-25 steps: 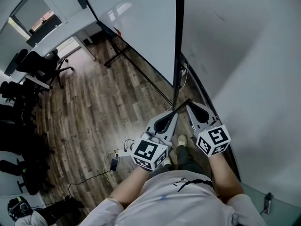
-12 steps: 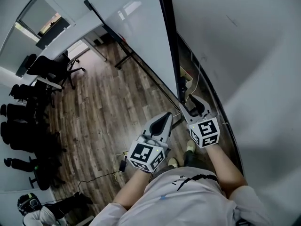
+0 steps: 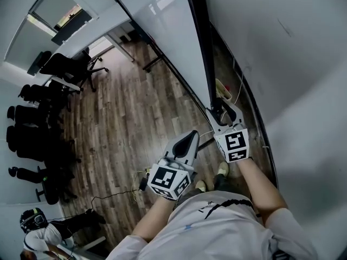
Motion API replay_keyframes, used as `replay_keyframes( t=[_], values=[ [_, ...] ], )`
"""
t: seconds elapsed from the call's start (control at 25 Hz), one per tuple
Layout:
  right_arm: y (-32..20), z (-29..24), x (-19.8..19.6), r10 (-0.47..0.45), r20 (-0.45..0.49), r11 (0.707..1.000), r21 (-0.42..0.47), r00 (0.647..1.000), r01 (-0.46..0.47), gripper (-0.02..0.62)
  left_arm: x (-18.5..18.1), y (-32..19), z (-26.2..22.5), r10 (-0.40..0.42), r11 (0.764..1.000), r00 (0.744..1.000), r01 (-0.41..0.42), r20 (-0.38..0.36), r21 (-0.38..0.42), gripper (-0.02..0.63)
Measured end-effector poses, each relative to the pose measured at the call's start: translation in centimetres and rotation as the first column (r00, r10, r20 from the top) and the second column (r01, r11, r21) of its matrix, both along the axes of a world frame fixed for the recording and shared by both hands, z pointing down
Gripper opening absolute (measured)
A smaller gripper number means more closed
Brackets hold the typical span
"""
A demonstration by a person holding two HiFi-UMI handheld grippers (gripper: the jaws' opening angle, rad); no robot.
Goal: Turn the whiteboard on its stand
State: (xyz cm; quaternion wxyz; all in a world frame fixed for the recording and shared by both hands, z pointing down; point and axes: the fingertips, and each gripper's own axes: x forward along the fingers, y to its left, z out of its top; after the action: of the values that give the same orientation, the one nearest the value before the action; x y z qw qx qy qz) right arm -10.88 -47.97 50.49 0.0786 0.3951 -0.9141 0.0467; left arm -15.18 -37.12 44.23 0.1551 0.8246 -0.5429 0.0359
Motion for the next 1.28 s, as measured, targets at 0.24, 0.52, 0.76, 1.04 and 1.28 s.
replay_keyframes(
  t=[0.24,0.52,0.76,1.04,1.28],
  values=[
    [0.0,-0.3,-1.1,-0.032,-0.006,0.999,0.014,0.999,0.033,0.199,-0.6,0.1,0.2,-0.032,0.999,0.999,0.032,0.000,-0.002,0.012],
    [0.1,-0.2,-0.4,-0.051,-0.024,0.999,0.008,0.998,0.051,0.198,-0.8,0.6,0.2,-0.048,0.999,0.999,0.048,-0.003,0.001,0.012],
    [0.6,-0.4,0.8,-0.044,-0.032,0.999,-0.004,0.999,0.044,0.198,-1.5,1.6,-0.4,-0.051,0.999,0.999,0.051,-0.009,0.007,0.012],
    [0.3,0.7,4.6,-0.036,-0.043,0.999,-0.027,0.998,0.035,0.198,-1.4,2.2,0.3,-0.028,0.999,0.999,0.028,-0.016,0.015,0.012],
    [1.3,1.1,6.8,-0.020,-0.054,0.999,-0.035,0.998,0.018,0.198,-0.4,3.1,0.1,0.010,1.000,1.000,-0.009,-0.018,0.030,0.012]
  ],
)
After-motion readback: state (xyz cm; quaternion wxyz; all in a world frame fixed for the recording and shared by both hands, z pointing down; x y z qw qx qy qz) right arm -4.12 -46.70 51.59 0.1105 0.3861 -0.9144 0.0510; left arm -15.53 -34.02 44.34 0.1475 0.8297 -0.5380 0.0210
